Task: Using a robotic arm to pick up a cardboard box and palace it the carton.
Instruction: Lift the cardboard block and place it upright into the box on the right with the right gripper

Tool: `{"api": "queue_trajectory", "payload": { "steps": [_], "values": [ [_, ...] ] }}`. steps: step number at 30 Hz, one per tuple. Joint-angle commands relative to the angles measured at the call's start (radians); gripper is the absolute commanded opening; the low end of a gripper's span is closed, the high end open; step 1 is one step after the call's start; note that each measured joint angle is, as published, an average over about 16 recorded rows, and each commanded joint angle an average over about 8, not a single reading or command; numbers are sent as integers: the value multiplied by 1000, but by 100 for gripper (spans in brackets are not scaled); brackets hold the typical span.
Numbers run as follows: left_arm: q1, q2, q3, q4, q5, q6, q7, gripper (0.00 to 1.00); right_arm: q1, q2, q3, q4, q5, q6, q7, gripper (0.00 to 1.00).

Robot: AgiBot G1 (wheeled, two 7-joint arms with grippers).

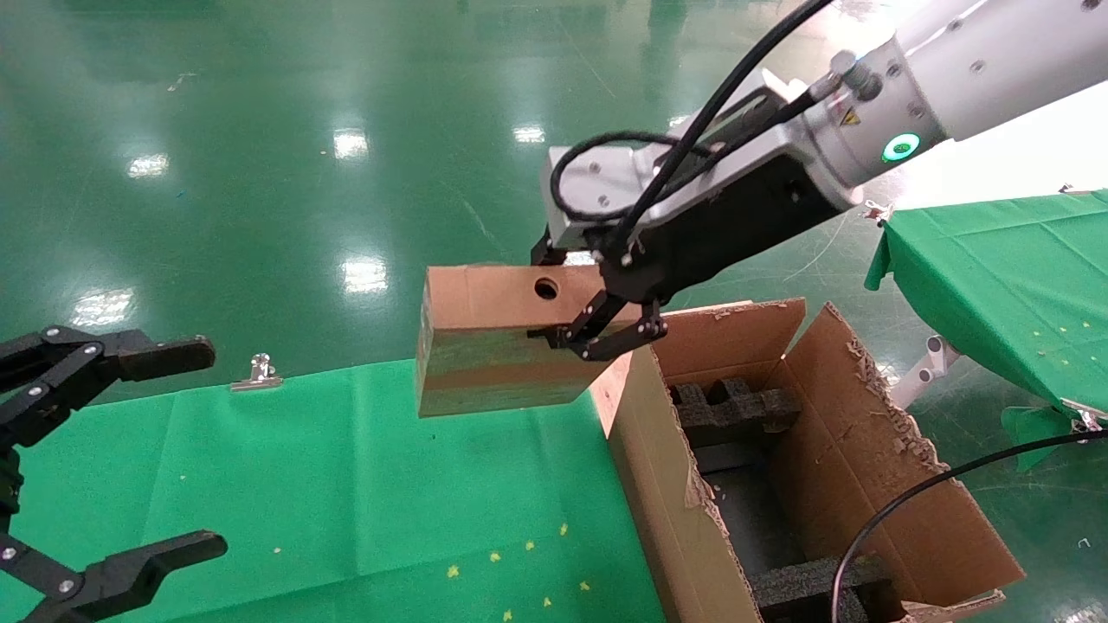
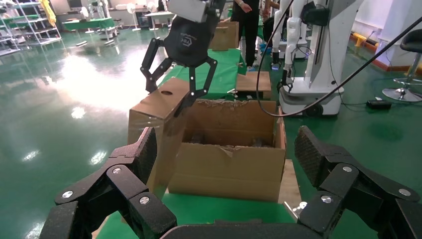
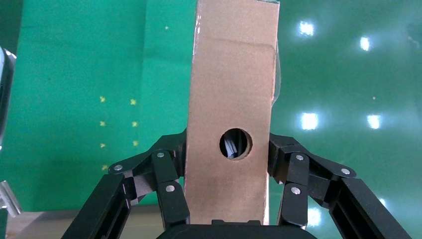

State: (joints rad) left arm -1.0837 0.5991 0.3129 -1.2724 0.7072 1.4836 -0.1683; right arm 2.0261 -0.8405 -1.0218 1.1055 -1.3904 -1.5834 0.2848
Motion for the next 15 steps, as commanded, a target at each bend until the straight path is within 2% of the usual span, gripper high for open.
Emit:
{"api": "queue_trajectory", "payload": {
  "steps": [1,8,15],
  "values": [
    [0,0,0,0,0,0,0,100,28,3,-20,-12,15,1,-6,0],
    [0,0,0,0,0,0,0,100,72,51,-82,-14,16,3,-7,0],
    [0,0,1,0,0,0,0,100,145,157,-152,22,-12,-2,24,0]
  ]
}}
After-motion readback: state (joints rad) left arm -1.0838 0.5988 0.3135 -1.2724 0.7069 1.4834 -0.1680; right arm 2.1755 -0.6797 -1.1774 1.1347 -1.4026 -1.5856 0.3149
